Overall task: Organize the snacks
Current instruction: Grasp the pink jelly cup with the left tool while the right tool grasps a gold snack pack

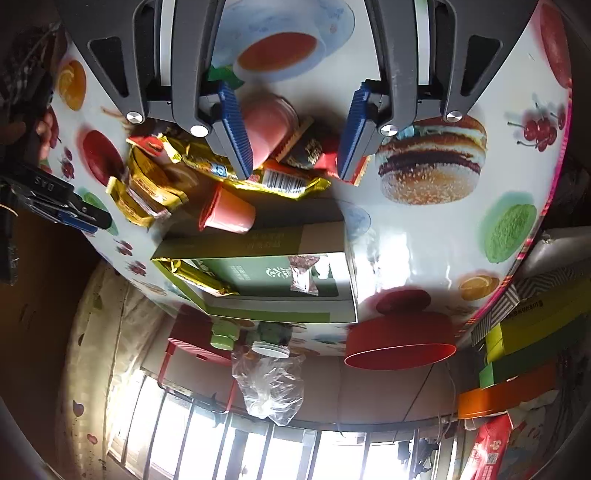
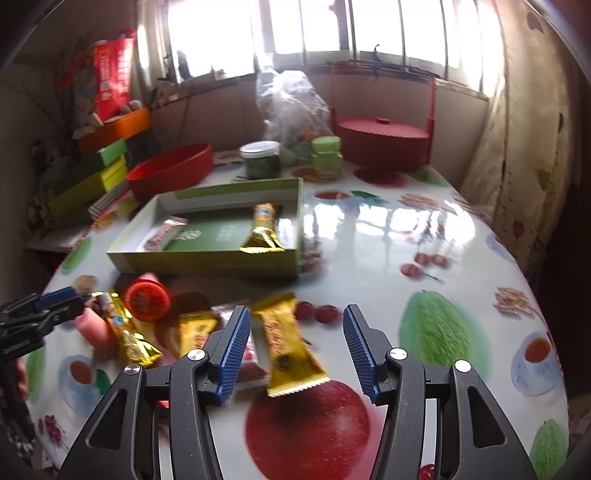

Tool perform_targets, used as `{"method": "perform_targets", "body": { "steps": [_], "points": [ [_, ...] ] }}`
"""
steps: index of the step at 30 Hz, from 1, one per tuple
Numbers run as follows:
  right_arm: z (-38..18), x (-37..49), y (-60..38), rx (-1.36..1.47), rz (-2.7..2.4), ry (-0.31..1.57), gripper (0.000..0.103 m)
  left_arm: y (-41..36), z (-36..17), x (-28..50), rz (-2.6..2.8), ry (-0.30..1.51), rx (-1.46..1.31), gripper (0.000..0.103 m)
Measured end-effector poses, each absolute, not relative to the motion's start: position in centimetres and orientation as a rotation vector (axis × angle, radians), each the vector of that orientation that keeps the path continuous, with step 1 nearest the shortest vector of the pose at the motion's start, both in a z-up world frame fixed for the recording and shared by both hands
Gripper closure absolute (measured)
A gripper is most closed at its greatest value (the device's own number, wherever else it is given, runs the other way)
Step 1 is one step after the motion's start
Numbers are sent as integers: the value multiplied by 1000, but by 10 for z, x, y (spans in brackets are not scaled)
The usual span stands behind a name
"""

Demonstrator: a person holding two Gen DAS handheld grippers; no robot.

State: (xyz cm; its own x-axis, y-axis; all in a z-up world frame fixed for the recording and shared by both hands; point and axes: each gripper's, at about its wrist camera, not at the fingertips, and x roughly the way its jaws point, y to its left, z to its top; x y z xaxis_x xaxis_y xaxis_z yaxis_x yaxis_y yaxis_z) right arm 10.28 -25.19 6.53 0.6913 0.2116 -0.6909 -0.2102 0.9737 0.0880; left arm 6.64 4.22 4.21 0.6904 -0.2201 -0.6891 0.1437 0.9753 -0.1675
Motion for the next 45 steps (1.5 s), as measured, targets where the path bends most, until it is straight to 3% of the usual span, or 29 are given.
{"method": "perform_targets", "body": {
  "steps": [39, 45],
  "points": [
    [29, 136, -239, -74, 214, 919, 50, 26, 14, 77, -238, 873, -101, 52],
    [29, 133, -244, -60, 191, 915, 60, 28, 14, 80, -218, 873, -101, 52]
  ]
}}
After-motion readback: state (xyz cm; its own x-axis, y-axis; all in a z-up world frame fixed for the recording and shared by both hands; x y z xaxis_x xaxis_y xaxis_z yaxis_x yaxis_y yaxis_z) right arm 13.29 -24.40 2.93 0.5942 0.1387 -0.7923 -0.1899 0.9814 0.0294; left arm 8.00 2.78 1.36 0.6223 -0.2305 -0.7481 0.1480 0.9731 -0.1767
